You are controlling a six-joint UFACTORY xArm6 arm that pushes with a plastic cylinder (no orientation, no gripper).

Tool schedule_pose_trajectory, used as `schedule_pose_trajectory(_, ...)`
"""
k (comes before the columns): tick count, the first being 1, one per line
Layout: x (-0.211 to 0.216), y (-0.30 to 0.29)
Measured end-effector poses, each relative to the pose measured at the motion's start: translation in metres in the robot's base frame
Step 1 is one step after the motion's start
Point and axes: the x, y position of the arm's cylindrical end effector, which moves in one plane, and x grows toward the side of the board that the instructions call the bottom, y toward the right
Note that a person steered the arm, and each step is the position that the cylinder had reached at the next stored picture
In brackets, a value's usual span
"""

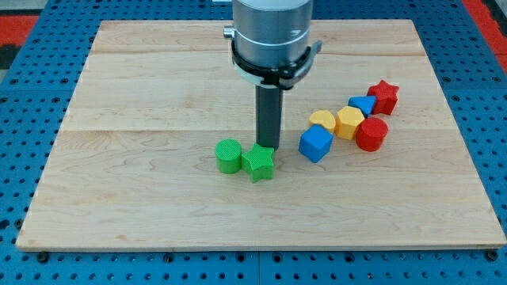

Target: Place blue cube in between green star and yellow heart

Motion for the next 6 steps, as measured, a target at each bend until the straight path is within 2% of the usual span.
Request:
schedule_pose_trajectory(2, 0.05, 0.032)
schedule_pose_trajectory(3, 0.032, 0.061)
schedule_pose_trajectory(4, -0.009, 0.059)
schedule_pose_trajectory(5, 0.013, 0.098)
schedule_pose_trajectory(6, 0.038, 0.173)
